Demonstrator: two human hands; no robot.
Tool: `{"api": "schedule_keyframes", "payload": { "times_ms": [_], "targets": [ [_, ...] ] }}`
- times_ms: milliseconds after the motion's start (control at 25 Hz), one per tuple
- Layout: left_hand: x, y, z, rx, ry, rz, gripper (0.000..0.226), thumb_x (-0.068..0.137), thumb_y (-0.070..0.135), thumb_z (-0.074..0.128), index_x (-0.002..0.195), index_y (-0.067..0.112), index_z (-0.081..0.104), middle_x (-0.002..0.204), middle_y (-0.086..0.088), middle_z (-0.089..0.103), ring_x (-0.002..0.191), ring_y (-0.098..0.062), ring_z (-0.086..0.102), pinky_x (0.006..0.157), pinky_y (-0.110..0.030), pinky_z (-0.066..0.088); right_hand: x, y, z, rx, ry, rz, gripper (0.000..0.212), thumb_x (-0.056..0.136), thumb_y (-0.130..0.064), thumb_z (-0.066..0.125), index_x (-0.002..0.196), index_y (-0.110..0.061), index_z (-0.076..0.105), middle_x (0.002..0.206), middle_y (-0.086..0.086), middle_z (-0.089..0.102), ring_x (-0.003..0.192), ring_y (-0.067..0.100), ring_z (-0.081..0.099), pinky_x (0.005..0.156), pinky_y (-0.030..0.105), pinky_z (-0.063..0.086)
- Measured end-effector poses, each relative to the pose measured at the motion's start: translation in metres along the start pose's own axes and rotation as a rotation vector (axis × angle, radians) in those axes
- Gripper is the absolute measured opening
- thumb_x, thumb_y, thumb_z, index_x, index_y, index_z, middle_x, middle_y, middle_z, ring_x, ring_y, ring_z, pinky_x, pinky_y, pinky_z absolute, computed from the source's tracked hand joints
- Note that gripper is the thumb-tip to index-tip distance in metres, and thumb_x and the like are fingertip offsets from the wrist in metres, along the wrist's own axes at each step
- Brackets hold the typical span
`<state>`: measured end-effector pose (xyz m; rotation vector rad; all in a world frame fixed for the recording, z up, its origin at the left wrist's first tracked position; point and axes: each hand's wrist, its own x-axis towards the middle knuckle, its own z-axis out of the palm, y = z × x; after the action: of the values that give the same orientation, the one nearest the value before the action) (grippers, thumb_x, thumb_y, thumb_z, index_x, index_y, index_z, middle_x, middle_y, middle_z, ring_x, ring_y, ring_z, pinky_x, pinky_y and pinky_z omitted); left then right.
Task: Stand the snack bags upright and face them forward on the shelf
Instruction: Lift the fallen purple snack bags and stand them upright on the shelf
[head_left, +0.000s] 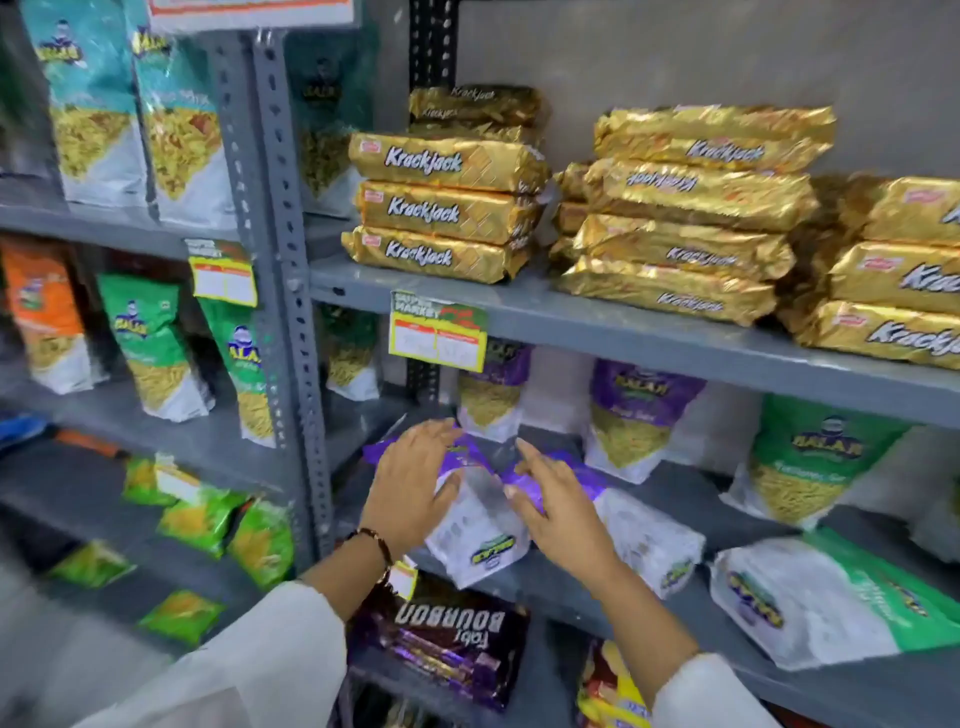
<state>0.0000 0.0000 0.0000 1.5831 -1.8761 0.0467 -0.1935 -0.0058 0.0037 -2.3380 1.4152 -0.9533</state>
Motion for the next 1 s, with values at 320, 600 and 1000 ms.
{"api": "schedule_keyframes", "payload": {
  "times_ms": [320,600,1000],
  "targets": [
    [0.057,-0.136,0.095,-0.575,-0.267,-0.882,0.058,0.083,0.045,0.032,0.116,0.003,0.054,0.13,-0.024,0.054,0.099,-0.022,0.06,0.085,-0.029,0.046,0.069,0.065,0.087,0.283,-0.349,0.579,0.027,0.093,-0.035,0.042,0.089,-0.019,0.063,0.094,0.004,0.066,0.089,0.015,0.058,0.086,0.03,0.049],
    [0.058,-0.162,0.122,-1.043,-0.022,-1.178,0.008,0.073,0.011,0.067,0.069,0.01,0.06,0.058,0.003,0.072,0.088,-0.022,0.05,0.068,-0.032,0.042,0.09,0.096,0.109,0.5,-0.2,0.978,0.022,0.08,-0.009,0.063,0.059,-0.009,0.056,0.037,0.0,0.049,0.03,0.007,0.042,0.039,0.015,0.035],
    [0.131,-0.138,0.045,-1.303,-0.056,-0.68,0.021,0.09,0.005,0.048,0.076,0.018,0.058,0.049,0.014,0.07,0.047,0.002,0.063,0.05,-0.017,0.056,0.089,0.076,0.124,0.71,0.165,0.747,0.045,0.079,0.013,0.04,0.051,-0.019,0.053,0.048,-0.007,0.054,0.058,0.018,0.047,0.058,0.032,0.043]
  ]
}}
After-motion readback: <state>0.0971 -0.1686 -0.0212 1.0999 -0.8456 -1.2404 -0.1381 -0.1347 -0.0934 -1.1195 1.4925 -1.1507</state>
